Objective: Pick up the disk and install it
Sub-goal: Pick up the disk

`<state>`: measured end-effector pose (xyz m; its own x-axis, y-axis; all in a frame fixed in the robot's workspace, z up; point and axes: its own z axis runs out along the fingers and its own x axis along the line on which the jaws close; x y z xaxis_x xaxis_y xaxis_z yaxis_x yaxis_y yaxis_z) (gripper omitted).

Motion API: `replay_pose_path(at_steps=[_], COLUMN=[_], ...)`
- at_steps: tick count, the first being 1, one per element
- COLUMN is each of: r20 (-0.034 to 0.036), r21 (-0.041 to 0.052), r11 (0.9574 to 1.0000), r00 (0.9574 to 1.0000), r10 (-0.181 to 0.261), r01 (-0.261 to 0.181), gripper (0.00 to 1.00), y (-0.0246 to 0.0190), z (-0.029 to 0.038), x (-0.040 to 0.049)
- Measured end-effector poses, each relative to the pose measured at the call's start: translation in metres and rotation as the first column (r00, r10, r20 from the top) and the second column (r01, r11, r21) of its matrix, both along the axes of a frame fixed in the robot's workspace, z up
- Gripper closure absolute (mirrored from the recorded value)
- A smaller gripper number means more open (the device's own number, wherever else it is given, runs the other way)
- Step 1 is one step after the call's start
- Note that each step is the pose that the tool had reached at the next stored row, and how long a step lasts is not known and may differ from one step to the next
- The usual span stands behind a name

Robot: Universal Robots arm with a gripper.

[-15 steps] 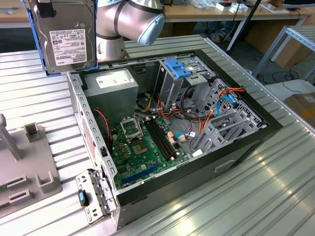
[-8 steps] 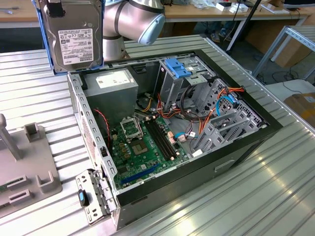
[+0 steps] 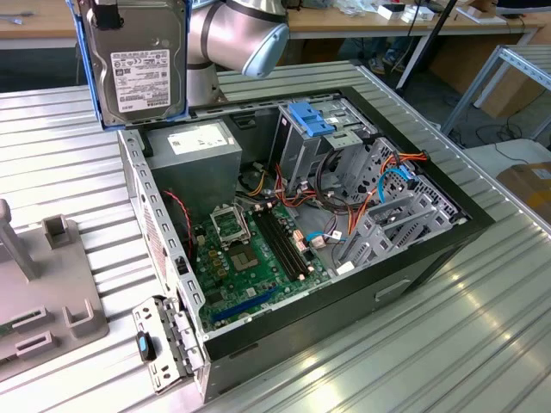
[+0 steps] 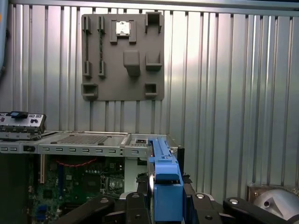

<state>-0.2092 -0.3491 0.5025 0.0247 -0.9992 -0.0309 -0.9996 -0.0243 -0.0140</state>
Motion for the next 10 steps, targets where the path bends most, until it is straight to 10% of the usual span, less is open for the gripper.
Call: replay_pose_path(at_steps=[10], r20=[0.0000], r21=[0.0001], r11=[1.0000], r00=[1.0000], r10=[0.000], r01=[0.000], gripper=[0.63], y=[0.0000], z=[0.0000], x=[0.0155])
